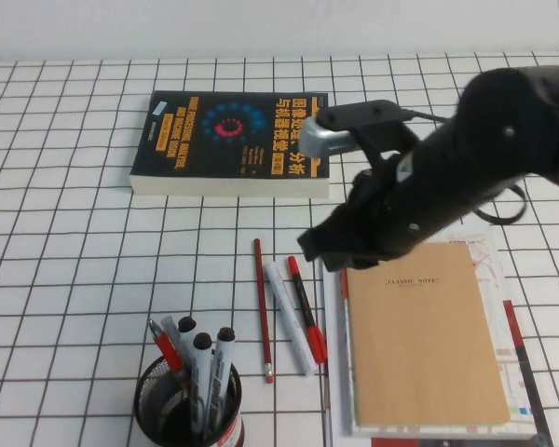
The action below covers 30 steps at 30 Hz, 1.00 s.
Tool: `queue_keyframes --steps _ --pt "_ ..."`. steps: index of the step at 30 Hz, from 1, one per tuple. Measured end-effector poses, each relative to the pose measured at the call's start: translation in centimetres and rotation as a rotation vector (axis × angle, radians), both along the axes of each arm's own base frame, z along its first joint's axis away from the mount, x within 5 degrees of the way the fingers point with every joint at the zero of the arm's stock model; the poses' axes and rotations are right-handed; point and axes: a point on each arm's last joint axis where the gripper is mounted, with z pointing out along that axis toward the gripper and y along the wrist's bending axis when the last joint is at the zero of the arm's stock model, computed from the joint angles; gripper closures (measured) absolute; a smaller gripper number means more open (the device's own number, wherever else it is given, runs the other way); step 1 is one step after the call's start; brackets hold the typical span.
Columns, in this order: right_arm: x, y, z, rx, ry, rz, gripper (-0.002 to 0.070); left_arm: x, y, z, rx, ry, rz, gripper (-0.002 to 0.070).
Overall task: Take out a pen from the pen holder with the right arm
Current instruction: 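Take a marker out of the pen holder and lay it on the table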
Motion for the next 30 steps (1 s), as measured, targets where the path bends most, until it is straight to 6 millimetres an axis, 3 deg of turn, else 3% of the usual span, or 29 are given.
queue_keyframes --steps 5,13,18,25,30 --pt "-4.2 -3.8 2.1 -0.027 -0.089 0.005 0.0688 0.0 0.0 0.0 0.000 0.000 0.000 0.0679" --pt "-11.2 -9.2 2.3 -0.034 -0.138 0.009 0.0690 0.0 0.0 0.0 0.000 0.000 0.000 0.0679" --pt "-14.5 -11.6 3.7 -0.028 -0.147 0.028 0.0690 0.0 0.0 0.0 0.000 0.000 0.000 0.0679" --pt "-16.5 -13.8 5.1 -0.050 -0.259 0.025 0.0690 0.0 0.0 0.0 0.000 0.000 0.000 0.0679" --pt "-16.8 -15.0 3.3 -0.053 -0.344 -0.019 0.0690 0.0 0.0 0.0 0.000 0.000 0.000 0.0679"
